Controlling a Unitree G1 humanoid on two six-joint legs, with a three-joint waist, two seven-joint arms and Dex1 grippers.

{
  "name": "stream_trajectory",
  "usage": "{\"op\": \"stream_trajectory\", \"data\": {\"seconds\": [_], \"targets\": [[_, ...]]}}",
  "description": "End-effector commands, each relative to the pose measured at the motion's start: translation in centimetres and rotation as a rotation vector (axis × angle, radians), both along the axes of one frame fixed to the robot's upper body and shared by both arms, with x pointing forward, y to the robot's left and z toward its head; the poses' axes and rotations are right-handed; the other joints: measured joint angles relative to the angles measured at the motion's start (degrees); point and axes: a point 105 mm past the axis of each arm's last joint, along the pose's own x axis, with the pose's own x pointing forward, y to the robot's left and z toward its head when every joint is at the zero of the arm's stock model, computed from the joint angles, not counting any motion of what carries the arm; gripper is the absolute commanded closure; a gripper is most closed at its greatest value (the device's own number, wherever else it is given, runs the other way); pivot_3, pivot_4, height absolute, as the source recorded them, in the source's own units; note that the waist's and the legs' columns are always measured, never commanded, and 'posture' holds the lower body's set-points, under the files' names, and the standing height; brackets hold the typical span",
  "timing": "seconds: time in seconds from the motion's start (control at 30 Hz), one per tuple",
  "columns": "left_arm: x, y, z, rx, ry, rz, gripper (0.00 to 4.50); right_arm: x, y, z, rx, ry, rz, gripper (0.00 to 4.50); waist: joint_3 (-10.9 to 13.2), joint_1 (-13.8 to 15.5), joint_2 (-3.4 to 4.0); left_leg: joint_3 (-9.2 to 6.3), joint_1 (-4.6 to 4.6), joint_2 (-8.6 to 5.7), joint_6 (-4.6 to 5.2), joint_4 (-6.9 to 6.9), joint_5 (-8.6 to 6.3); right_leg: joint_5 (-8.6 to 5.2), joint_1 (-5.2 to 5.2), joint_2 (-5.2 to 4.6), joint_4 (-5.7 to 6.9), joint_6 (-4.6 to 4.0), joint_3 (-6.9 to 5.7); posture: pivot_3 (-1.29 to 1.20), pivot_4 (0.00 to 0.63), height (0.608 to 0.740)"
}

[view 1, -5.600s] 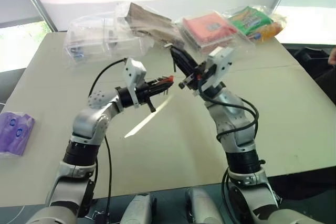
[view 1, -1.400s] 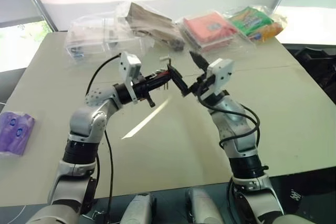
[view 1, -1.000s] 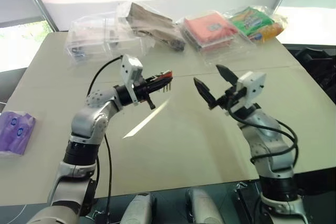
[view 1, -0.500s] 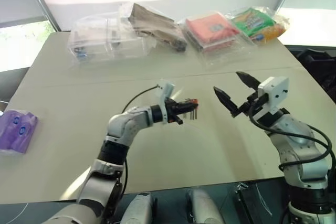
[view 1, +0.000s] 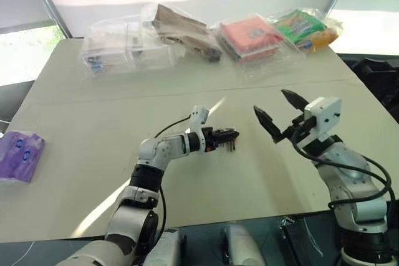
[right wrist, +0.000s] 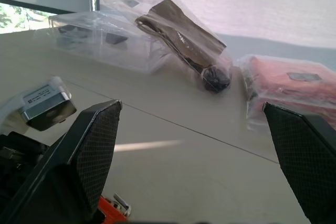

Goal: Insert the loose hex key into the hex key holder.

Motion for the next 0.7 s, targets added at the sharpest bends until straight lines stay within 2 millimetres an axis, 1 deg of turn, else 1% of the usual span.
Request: {"op": "stream_trajectory", "data": {"seconds": [0.03, 0.07, 0.13, 0.2, 0.27, 0.33, 0.43, 0.53, 0.6, 0.7], "targets": [[0.5, 1.9, -1.3, 0.079, 0.002, 0.046, 0.02, -0.3, 0.3, 1.4, -0.008, -0.064, 0.014, 0.00, 0.0, -0.1, 0.01, 0.00, 0.09, 0.00, 0.02, 0.00, -0.01, 0.00, 0.09, 0.00, 0.00, 0.00, 0.00, 0.00, 0.150, 0.740], [0.7, 2.1, -1.1, 0.096, -0.029, 0.048, 0.02, -0.2, 0.3, 1.4, -0.011, -0.064, 0.016, 0.00, 0.0, -0.2, 0.01, 0.00, 0.17, 0.01, 0.14, -0.01, -0.08, 0.00, 0.16, 0.01, -0.01, 0.00, 0.00, 0.00, 0.150, 0.740], [1.5, 2.8, -0.6, 0.172, -0.187, 0.062, 0.02, -0.1, 0.3, 1.4, -0.017, -0.064, 0.019, 0.00, 0.0, -0.4, 0.02, 0.01, 0.27, 0.03, 0.21, -0.04, -0.12, 0.00, 0.20, 0.04, 0.00, 0.00, 0.01, 0.00, 0.150, 0.740], [2.2, 3.2, 0.1, 0.220, -0.310, 0.062, 0.02, 0.1, 0.3, 1.4, -0.023, -0.066, 0.024, 0.00, 0.0, -0.4, 0.04, 0.02, 0.31, 0.05, 0.14, -0.09, -0.08, 0.00, 0.20, 0.07, 0.01, 0.00, 0.02, 0.00, 0.150, 0.740], [3.0, 3.5, 1.2, 0.273, -0.440, 0.055, 0.02, 0.3, 0.3, 1.4, -0.036, -0.065, 0.036, 0.00, 0.0, -0.3, 0.04, 0.02, 0.32, 0.05, -0.02, -0.10, 0.01, 0.00, 0.20, 0.06, 0.00, 0.00, 0.03, 0.00, 0.150, 0.740], [3.3, 3.8, 2.3, 0.318, -0.559, 0.014, 0.02, 0.5, 0.4, 1.3, -0.062, -0.059, 0.052, 0.00, 0.0, -0.2, 0.04, 0.03, 0.29, 0.03, -0.02, -0.10, 0.01, 0.00, 0.20, 0.04, -0.01, 0.00, 0.02, 0.00, 0.150, 0.740], [2.3, 4.2, 3.4, 0.351, -0.651, -0.116, 0.02, 0.5, 0.2, 0.9, -0.122, -0.033, 0.088, 0.00, 0.0, 0.1, 0.04, -0.02, 0.14, 0.02, -0.02, -0.09, 0.01, 0.00, 0.14, 0.03, -0.09, 0.00, -0.02, 0.00, 0.150, 0.740], [1.0, 5.1, 3.6, 0.398, -0.708, -0.247, 0.02, 0.2, 0.1, 0.5, -0.186, 0.010, 0.143, 0.00, 0.0, -0.1, 0.03, -0.02, -0.03, -0.03, 0.00, -0.05, 0.00, 0.00, 0.04, -0.03, -0.13, 0.00, -0.03, 0.00, 0.150, 0.740], [-0.4, 6.3, 4.4, 0.401, -0.720, -0.332, 0.02, -0.5, -0.2, 0.0, -0.286, 0.075, 0.224, 0.00, 0.0, -0.2, 0.04, 0.00, -0.05, -0.04, 0.03, -0.05, -0.02, 0.00, 0.02, -0.05, -0.13, 0.00, -0.02, 0.00, 0.150, 0.740], [-1.7, 8.1, 5.6, 0.401, -0.727, -0.391, 0.02, -1.5, -0.9, -0.2, -0.417, 0.157, 0.317, 0.00, 0.0, -0.3, 0.05, -0.01, -0.06, 0.02, 0.28, -0.06, -0.16, 0.00, -0.02, -0.01, -0.12, 0.00, -0.02, 0.00, 0.150, 0.740]]}}
